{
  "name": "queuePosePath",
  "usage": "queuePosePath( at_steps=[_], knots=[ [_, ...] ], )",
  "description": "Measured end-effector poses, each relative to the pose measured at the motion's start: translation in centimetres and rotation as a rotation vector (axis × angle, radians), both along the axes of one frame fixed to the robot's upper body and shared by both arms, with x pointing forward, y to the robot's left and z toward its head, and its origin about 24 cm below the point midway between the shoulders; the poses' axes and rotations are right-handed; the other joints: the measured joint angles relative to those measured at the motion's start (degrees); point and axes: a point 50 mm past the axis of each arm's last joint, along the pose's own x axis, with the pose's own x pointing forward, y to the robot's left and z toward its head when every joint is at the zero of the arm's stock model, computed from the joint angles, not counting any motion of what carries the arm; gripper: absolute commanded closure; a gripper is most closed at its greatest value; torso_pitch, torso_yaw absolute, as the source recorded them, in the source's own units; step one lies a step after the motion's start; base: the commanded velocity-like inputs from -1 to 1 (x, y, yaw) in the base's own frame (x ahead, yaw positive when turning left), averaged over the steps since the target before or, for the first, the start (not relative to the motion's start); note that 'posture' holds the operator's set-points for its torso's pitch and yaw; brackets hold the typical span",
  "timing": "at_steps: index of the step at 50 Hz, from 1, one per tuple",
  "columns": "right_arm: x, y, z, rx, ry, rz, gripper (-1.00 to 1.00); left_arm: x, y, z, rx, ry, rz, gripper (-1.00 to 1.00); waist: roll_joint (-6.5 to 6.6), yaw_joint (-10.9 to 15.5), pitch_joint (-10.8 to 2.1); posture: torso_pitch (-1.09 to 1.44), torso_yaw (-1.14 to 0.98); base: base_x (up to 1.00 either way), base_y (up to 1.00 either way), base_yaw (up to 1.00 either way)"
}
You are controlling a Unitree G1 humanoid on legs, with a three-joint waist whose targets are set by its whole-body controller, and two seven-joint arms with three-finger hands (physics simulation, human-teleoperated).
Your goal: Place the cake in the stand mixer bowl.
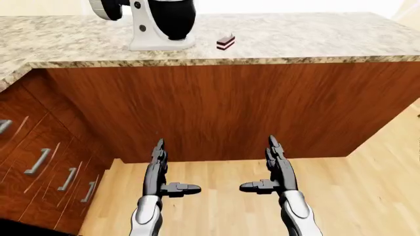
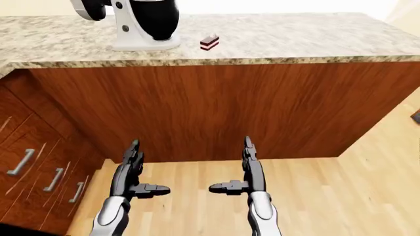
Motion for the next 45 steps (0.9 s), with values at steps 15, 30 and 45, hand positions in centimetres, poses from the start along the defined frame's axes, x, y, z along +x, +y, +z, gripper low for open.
queuePosePath(
  at_steps=[15,30,45],
  knots=[
    [-0.9,0.5,4.8,-0.069,-0.124,-0.026,-1.0,0.7,-0.2,2.9,0.028,-0.105,-0.002,-1.0,-0.42,0.26,-3.27,0.0,0.0,0.0,0.0,0.0],
    [-0.9,0.0,11.6,-0.194,-0.247,-0.018,-1.0,-0.2,-1.4,12.0,0.033,-0.329,-0.01,-1.0,-0.36,0.45,-4.34,0.0,0.0,0.0,0.0,0.0],
    [-1.2,0.3,16.2,-0.291,-0.34,-0.002,-1.0,-1.6,-1.7,15.8,0.02,-0.378,-0.016,-1.0,-0.23,0.52,-3.55,0.0,0.0,0.0,0.0,0.0]
  ],
)
